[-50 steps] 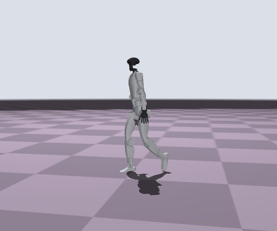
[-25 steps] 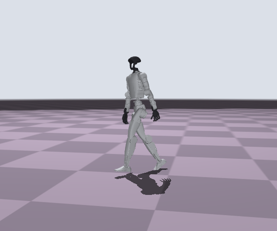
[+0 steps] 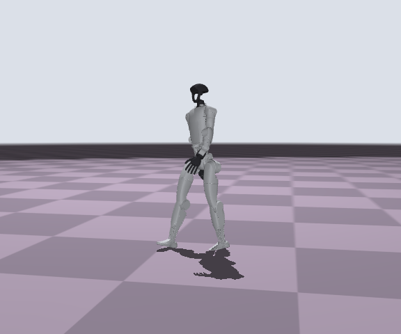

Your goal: Walk run

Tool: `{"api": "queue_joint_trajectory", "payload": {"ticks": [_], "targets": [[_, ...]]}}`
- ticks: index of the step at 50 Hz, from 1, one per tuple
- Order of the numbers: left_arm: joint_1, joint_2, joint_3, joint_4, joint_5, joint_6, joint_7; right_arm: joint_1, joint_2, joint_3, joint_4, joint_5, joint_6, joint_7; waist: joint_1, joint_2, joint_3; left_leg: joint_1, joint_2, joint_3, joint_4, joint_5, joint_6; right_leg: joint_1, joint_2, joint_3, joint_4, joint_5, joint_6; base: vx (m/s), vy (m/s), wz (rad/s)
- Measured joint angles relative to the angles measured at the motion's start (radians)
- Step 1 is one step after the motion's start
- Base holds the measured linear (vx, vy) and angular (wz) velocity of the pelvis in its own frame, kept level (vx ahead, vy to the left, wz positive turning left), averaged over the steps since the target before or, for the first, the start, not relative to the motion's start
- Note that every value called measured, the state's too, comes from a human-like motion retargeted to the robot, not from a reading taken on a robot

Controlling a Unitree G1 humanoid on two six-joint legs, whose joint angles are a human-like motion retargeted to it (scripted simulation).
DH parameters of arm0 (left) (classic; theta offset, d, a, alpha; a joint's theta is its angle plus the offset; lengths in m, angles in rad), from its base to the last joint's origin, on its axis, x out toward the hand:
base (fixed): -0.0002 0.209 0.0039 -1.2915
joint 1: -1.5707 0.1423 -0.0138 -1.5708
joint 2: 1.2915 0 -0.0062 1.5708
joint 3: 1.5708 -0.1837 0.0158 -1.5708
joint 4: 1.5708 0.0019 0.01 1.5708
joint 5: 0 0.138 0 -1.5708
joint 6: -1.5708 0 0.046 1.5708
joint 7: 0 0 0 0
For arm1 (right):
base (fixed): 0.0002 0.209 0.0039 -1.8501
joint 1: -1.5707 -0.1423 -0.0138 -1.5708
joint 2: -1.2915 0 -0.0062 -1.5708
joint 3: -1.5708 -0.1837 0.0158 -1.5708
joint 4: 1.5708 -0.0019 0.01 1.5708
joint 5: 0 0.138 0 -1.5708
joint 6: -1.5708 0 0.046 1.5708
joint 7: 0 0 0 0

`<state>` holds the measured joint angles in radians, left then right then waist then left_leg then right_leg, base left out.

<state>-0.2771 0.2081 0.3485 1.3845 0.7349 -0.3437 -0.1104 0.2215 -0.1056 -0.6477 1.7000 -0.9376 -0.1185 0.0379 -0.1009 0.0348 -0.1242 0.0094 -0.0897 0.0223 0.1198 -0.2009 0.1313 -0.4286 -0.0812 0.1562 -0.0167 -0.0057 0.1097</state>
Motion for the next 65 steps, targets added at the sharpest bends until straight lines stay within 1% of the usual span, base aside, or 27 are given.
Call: {"api": "queue_joint_trajectory", "payload": {"ticks": [2,5,7,10,12,13,15,17,20,24,27,30,32,35,37,38,40,42,43,45,48,50,53,55,60,63,65], "targets": [[0.003,0.001,0.007,0.008,-0.003,-0.001,0.023,0.005,-0.004,0.007,0.000,-0.015,0.004,0.004,0.015,0.000,-0.008,0.036,0.016,0.018,0.002,-0.008,-0.025,-0.006,-0.017,-0.051,-0.058,-0.021,0.064,0.88,-0.38,0.22],[0.033,-0.007,0.030,0.038,-0.018,-0.001,0.037,-0.001,-0.015,0.010,0.000,-0.044,0.017,-0.003,-0.002,-0.009,-0.022,0.071,0.019,-0.001,0.035,0.018,-0.063,-0.020,-0.007,-0.062,0.051,-0.003,-0.001,0.92,-0.44,0.61],[0.071,-0.015,0.054,0.076,-0.014,0.005,0.030,-0.008,-0.023,-0.007,0.000,-0.061,0.023,-0.010,-0.039,-0.015,-0.035,0.085,0.031,-0.018,0.078,0.092,-0.102,-0.007,-0.034,-0.158,0.102,0.075,0.029,0.88,-0.48,1.13],[0.150,-0.029,0.100,0.145,0.028,0.048,0.021,-0.024,-0.031,-0.030,-0.004,-0.055,0.020,-0.008,-0.080,0.017,-0.044,0.063,0.097,-0.055,0.213,0.319,-0.181,0.032,0.046,0.027,0.158,0.096,-0.053,0.95,-0.59,0.92],[0.211,-0.052,0.116,0.195,0.053,0.091,0.039,-0.043,-0.043,-0.042,-0.012,-0.024,0.020,0.006,-0.085,0.031,-0.041,-0.002,0.118,-0.087,0.385,0.497,-0.257,0.075,0.053,-0.033,0.167,0.068,-0.123,0.78,-0.47,0.53],[0.237,-0.058,0.120,0.222,0.056,0.109,0.049,-0.056,-0.050,-0.042,-0.018,-0.006,0.019,0.014,-0.085,0.016,-0.040,-0.043,0.107,-0.081,0.487,0.560,-0.283,0.099,0.024,-0.103,0.167,0.058,-0.140,0.84,-0.52,0.40],[0.285,-0.063,0.123,0.272,0.065,0.136,0.051,-0.089,-0.065,-0.046,-0.033,0.029,0.012,0.026,-0.084,-0.009,-0.041,-0.137,0.112,-0.034,0.671,0.672,-0.255,0.140,-0.004,-0.188,0.162,0.037,-0.169,0.72,-0.45,0.47],[0.332,-0.067,0.119,0.297,0.084,0.152,0.035,-0.130,-0.078,-0.048,-0.050,0.063,-0.004,0.035,-0.082,-0.011,-0.036,-0.226,0.192,0.055,0.779,0.582,-0.165,0.174,0.049,-0.122,0.156,0.013,-0.196,0.56,-0.37,0.55],[0.417,-0.096,0.139,0.297,0.138,0.155,0.025,-0.189,-0.097,-0.035,-0.087,0.103,-0.038,0.046,-0.028,-0.035,-0.019,-0.324,0.234,0.180,0.834,0.433,-0.089,0.238,0.049,-0.185,0.119,0.012,-0.201,0.61,-0.35,-0.37],[0.528,-0.128,0.164,0.306,0.186,0.156,0.041,-0.247,-0.120,-0.010,-0.153,0.123,-0.090,0.072,0.091,-0.072,-0.005,-0.465,0.125,0.199,0.708,0.294,-0.096,0.308,0.074,-0.149,0.077,0.009,-0.215,0.64,-0.24,-0.85],[0.585,-0.138,0.190,0.316,0.201,0.186,0.042,-0.280,-0.139,-0.001,-0.199,0.120,-0.122,0.090,0.143,-0.071,0.006,-0.521,0.095,0.243,0.500,0.244,-0.048,0.359,0.108,-0.173,0.058,-0.012,-0.231,0.55,-0.17,-0.09],[0.622,-0.146,0.214,0.316,0.192,0.221,0.032,-0.302,-0.156,0.005,-0.230,0.117,-0.145,0.094,0.165,-0.051,0.013,-0.534,0.093,0.349,0.262,0.208,-0.003,0.412,0.157,-0.200,0.046,-0.044,-0.250,0.63,-0.15,0.35],[0.630,-0.148,0.224,0.316,0.168,0.236,0.023,-0.311,-0.162,0.014,-0.233,0.118,-0.158,0.089,0.178,-0.046,0.014,-0.543,0.061,0.399,0.129,0.154,0.001,0.446,0.180,-0.235,0.039,-0.060,-0.259,0.66,-0.16,0.37],[0.632,-0.149,0.238,0.316,0.143,0.237,0.020,-0.311,-0.161,0.029,-0.221,0.113,-0.167,0.084,0.186,-0.058,0.006,-0.519,0.030,0.524,-0.015,0.079,0.013,0.488,0.199,-0.282,0.043,-0.072,-0.256,0.87,-0.15,0.39],[0.621,-0.150,0.252,0.316,0.134,0.233,0.021,-0.303,-0.150,0.035,-0.207,0.088,-0.169,0.082,0.210,-0.078,-0.004,-0.497,0.018,0.574,-0.043,0.096,0.051,0.505,0.201,-0.274,0.066,-0.056,-0.242,0.63,-0.15,-0.07],[0.611,-0.149,0.260,0.316,0.133,0.229,0.023,-0.296,-0.141,0.037,-0.199,0.069,-0.169,0.077,0.223,-0.094,-0.013,-0.492,0.015,0.576,-0.031,0.116,0.093,0.508,0.193,-0.277,0.081,-0.039,-0.226,0.66,-0.17,-0.29],[0.594,-0.145,0.279,0.316,0.127,0.217,0.031,-0.273,-0.118,0.045,-0.182,0.024,-0.168,0.059,0.253,-0.123,-0.028,-0.482,0.021,0.578,-0.005,0.144,0.131,0.523,0.177,-0.277,0.117,0.017,-0.178,0.88,-0.27,-0.44],[0.569,-0.131,0.293,0.316,0.105,0.200,0.028,-0.244,-0.091,0.052,-0.160,-0.030,-0.154,0.029,0.262,-0.146,-0.041,-0.481,0.009,0.450,0.005,0.182,0.131,0.538,0.173,-0.308,0.163,0.145,-0.106,1.07,-0.42,-0.12],[0.552,-0.124,0.298,0.316,0.092,0.190,0.022,-0.230,-0.082,0.055,-0.147,-0.052,-0.141,0.011,0.253,-0.154,-0.051,-0.486,0.004,0.396,0.027,0.158,0.131,0.532,0.166,-0.337,0.199,0.231,-0.050,1.04,-0.31,0.36],[0.507,-0.114,0.309,0.316,0.061,0.169,0.013,-0.204,-0.064,0.061,-0.116,-0.078,-0.115,-0.032,0.253,-0.141,-0.058,-0.493,0.013,0.301,0.078,0.114,0.131,0.500,0.177,-0.336,0.312,0.390,0.057,0.84,-0.13,0.58],[0.414,-0.115,0.310,0.291,0.007,0.145,0.013,-0.171,-0.063,0.049,-0.064,-0.083,-0.087,-0.062,0.238,-0.062,-0.064,-0.428,0.046,0.253,0.095,0.068,0.131,0.396,0.314,-0.193,0.540,0.506,0.138,0.62,-0.01,1.09],[0.362,-0.127,0.278,0.240,-0.045,0.125,0.003,-0.145,-0.066,0.035,-0.045,-0.083,-0.063,-0.054,0.241,-0.015,-0.066,-0.383,0.052,0.203,0.085,0.051,0.131,0.325,0.375,-0.106,0.663,0.412,0.114,0.59,0.08,1.08],[0.305,-0.142,0.210,0.131,-0.073,0.082,-0.020,-0.098,-0.053,0.000,-0.045,-0.074,-0.042,-0.057,0.221,0.032,-0.073,-0.318,0.042,0.141,0.053,0.046,0.131,0.238,0.330,-0.104,0.717,0.249,0.037,0.68,0.08,1.53],[0.271,-0.141,0.167,0.062,-0.061,0.055,-0.032,-0.062,-0.043,-0.011,-0.046,-0.046,-0.046,-0.073,0.185,0.058,-0.079,-0.282,0.034,0.090,0.036,0.044,0.131,0.180,0.258,-0.135,0.696,0.156,-0.039,0.68,0.05,2.10],[0.173,-0.095,0.070,-0.028,-0.022,0.008,-0.049,-0.001,-0.019,0.005,-0.029,0.038,-0.046,-0.070,0.132,0.038,-0.067,-0.201,-0.039,-0.010,0.029,0.020,0.131,0.113,0.144,-0.030,0.411,0.121,-0.037,0.57,-0.06,1.76],[0.131,-0.063,0.036,-0.049,-0.012,-0.004,-0.043,0.000,-0.009,0.018,-0.011,0.041,-0.027,-0.048,0.129,0.004,-0.029,-0.133,-0.091,-0.057,0.032,0.000,0.131,0.091,0.096,0.093,0.235,0.088,-0.033,0.58,-0.15,1.19],[0.111,-0.051,0.031,-0.051,-0.012,-0.008,-0.031,-0.012,-0.001,0.019,-0.013,0.018,-0.014,-0.035,0.123,-0.011,0.001,-0.083,-0.117,-0.092,0.030,-0.012,0.131,0.065,0.052,0.101,0.135,0.064,-0.033,0.64,-0.15,1.08]]}}
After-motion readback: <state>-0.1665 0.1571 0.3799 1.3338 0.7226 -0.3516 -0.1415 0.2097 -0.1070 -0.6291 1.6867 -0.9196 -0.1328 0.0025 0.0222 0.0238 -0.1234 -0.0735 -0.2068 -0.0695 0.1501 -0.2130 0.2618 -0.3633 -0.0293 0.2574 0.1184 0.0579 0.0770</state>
